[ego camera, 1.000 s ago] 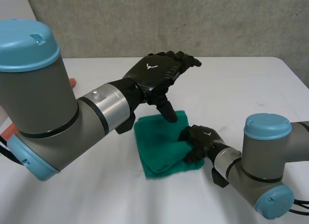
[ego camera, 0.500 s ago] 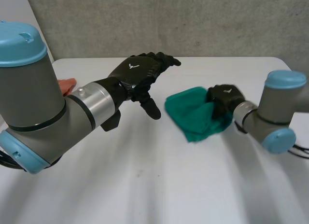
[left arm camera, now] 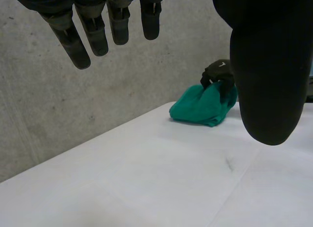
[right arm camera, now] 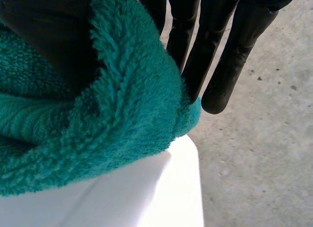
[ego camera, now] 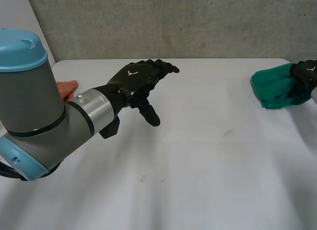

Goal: Fold the laundry.

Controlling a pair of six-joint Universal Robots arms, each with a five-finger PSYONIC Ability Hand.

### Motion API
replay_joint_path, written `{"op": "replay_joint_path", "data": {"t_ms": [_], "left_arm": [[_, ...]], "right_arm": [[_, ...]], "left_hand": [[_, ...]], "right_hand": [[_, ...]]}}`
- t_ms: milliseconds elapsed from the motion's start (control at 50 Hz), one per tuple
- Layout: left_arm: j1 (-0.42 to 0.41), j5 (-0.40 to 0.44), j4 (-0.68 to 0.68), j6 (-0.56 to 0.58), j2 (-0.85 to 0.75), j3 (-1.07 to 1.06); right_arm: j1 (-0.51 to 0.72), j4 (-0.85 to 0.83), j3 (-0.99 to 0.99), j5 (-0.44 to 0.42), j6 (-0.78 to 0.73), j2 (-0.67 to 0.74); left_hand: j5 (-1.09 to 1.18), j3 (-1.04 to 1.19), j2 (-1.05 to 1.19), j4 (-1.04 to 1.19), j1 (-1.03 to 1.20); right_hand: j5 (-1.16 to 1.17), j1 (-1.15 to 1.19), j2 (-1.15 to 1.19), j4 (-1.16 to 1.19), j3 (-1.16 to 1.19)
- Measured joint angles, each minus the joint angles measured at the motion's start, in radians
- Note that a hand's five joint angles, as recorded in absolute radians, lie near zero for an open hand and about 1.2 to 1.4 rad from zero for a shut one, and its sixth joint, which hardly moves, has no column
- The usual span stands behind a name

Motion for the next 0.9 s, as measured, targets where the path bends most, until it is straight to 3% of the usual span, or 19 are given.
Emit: {"op": "replay_joint_path", "data": {"t_ms": [200,420,460,500,540,600,740,860,900], "left_arm": [[0.007,0.000,0.000,-0.002,-0.001,-0.010],[0.005,0.000,-0.003,-0.002,-0.001,-0.014],[0.005,0.000,-0.003,-0.002,0.000,-0.013],[0.005,0.000,-0.003,-0.002,0.000,-0.012],[0.005,0.000,-0.003,-0.002,0.000,-0.012],[0.006,0.000,-0.003,-0.002,0.000,-0.011],[0.005,0.000,-0.004,-0.003,0.002,-0.013],[0.011,0.000,-0.006,-0.002,0.011,-0.021],[0.024,0.000,-0.006,0.000,0.028,-0.028]], "right_arm": [[-0.027,-0.059,0.025,-0.071,-0.015,0.000],[-0.083,-0.091,0.027,-0.077,-0.059,0.030],[-0.093,-0.092,0.027,-0.076,-0.070,0.033],[-0.103,-0.094,0.028,-0.075,-0.080,0.035],[-0.110,-0.097,0.028,-0.075,-0.086,0.036],[-0.116,-0.105,0.029,-0.074,-0.091,0.036],[-0.116,-0.116,0.034,-0.070,-0.092,0.021],[-0.108,-0.055,0.087,-0.060,-0.115,-0.059],[-0.103,0.041,0.163,-0.042,-0.187,-0.157]], "left_hand": [[0.000,0.000,0.000,0.000,0.000],[0.000,0.000,0.000,0.000,0.000],[0.000,0.000,0.000,0.000,0.000],[0.000,0.000,0.000,0.000,0.000],[0.000,0.000,0.000,0.000,0.000],[0.000,0.000,0.000,0.000,0.000],[0.000,0.000,0.000,0.000,0.000],[0.000,0.000,0.000,0.000,0.000],[0.000,0.000,0.000,0.000,0.000]], "right_hand": [[0.000,0.000,0.000,0.000,0.002],[0.000,-0.001,0.000,0.000,0.002],[-0.151,-0.141,-0.178,-0.160,-0.154],[-0.534,-0.511,-0.560,-0.549,-0.546],[-0.785,-0.663,-0.829,-0.827,-0.810],[-0.867,-0.693,-0.935,-0.955,-0.928],[-0.867,-0.693,-0.935,-0.955,-0.928],[-0.867,-0.693,-0.935,-0.955,-0.928],[-0.867,-0.693,-0.935,-0.955,-0.928]]}}
